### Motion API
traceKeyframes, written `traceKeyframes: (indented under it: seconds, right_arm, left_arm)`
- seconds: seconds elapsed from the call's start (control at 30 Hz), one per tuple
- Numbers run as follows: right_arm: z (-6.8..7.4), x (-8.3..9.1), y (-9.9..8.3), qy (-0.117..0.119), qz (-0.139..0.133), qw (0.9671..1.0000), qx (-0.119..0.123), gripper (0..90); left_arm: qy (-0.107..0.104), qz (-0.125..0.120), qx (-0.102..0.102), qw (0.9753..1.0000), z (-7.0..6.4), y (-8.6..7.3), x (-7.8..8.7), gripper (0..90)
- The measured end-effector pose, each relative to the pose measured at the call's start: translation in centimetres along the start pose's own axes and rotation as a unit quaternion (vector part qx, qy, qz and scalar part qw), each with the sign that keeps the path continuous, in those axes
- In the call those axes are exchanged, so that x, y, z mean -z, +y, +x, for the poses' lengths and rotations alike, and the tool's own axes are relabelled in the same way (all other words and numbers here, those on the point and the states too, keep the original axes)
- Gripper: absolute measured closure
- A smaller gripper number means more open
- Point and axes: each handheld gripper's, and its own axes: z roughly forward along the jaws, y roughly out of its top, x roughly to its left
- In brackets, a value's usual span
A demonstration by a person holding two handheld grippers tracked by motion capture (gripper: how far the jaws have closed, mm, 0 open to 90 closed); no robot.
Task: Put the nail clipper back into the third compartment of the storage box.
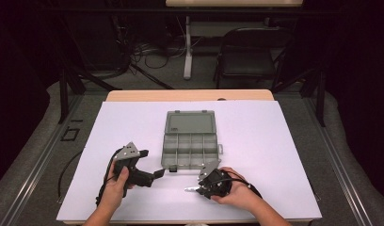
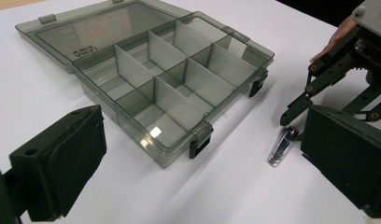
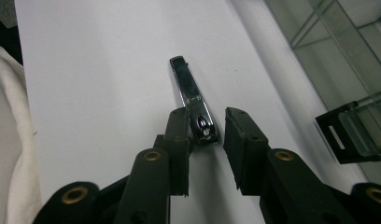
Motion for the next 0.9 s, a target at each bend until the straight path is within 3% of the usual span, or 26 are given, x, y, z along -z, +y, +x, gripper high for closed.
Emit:
traceKeyframes:
  seconds: [0.23,0.73,0.9]
  right_arm:
    - [0.0,-0.5,0.5,0.006,0.002,0.9999,0.01,72.3]
    - [0.2,-0.6,0.9,0.012,0.015,0.9998,0.009,79.4]
    - [0.2,-0.6,1.1,0.012,0.02,0.9997,-0.002,79.6]
  left_arm:
    - [0.002,0.0,0.001,1.0,0.1,0.0,0.0,0.3]
    - [0.001,0.001,0.002,1.0,0.1,0.0,0.0,0.4]
    - [0.002,0.0,0.002,1.0,0.1,0.0,0.0,0.4]
